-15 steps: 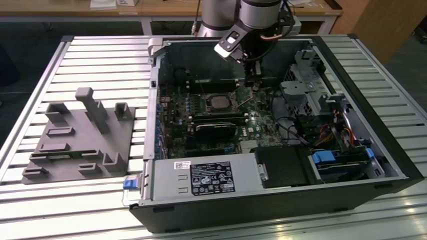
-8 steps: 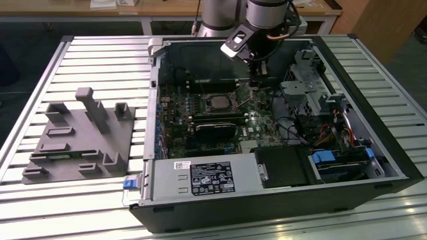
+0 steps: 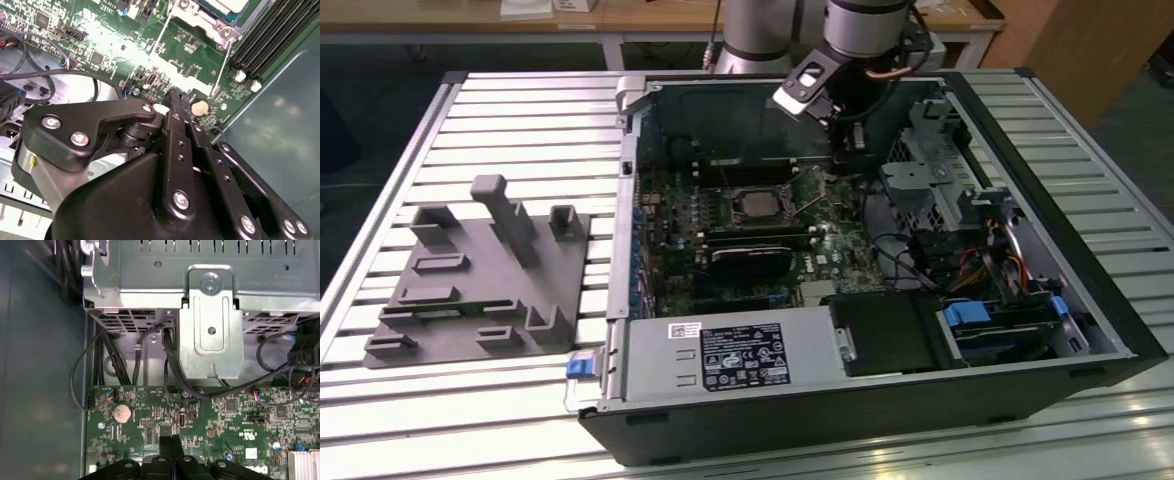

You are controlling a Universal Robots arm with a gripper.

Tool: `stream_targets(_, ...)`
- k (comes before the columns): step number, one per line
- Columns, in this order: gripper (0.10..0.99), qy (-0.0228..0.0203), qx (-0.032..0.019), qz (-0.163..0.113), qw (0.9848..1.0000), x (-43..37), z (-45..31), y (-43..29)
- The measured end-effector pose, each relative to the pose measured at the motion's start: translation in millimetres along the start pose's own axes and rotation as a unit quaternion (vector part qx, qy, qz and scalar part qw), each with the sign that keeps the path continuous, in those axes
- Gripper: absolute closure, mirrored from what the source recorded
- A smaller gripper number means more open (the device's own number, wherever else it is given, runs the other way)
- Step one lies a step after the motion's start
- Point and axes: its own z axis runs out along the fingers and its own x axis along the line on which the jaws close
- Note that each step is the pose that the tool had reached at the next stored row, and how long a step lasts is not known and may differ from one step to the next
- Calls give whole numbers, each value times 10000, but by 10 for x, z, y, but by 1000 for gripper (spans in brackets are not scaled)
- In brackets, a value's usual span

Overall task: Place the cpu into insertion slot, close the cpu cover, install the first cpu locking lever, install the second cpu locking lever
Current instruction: 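Close the cpu cover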

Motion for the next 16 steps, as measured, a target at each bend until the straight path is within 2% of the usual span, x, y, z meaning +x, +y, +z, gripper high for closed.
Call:
stream_targets(6,980,-77,2,-6,10000,2,60,33)
stream_targets(14,980,-96,24,-7,10000,3,205,28)
stream_targets(16,980,-102,28,-8,9999,3,221,27)
